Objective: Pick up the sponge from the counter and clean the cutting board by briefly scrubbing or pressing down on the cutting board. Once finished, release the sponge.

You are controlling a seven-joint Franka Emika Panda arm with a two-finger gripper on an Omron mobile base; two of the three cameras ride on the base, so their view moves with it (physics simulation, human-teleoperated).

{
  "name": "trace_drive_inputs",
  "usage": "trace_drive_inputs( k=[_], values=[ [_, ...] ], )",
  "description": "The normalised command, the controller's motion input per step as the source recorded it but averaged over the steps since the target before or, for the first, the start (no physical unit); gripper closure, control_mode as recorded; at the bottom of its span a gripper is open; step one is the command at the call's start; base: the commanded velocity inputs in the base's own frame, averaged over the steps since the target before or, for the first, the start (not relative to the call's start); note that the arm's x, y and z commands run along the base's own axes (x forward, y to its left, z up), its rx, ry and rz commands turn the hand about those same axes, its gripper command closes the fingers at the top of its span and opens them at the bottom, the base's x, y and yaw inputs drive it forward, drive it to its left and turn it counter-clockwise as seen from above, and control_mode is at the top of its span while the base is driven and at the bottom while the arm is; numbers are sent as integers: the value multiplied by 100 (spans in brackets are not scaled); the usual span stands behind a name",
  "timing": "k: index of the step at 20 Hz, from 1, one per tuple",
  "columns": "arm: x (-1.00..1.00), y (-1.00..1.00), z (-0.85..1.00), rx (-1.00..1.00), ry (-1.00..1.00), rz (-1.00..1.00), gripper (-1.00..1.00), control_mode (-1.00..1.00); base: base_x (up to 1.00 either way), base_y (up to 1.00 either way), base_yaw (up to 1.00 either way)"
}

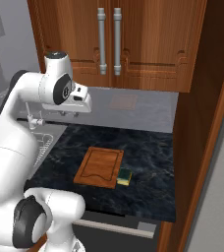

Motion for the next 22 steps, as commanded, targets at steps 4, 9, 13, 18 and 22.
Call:
trace_drive_inputs(
  k=[4, 9, 13, 18, 22],
  values=[
    [-2, -11, -2, 2, 0, 0, -100, -100, 0, 0, 0],
    [11, -72, -34, 16, -1, 1, -100, -100, 0, 0, 0],
    [0, -66, -42, 11, 0, -2, -100, -100, 0, 0, 0],
    [-9, -36, -61, 1, 1, -4, -100, -100, 0, 0, 0],
    [-15, -9, -62, -6, 4, -3, -100, -100, 0, 0, 0]
  ],
)
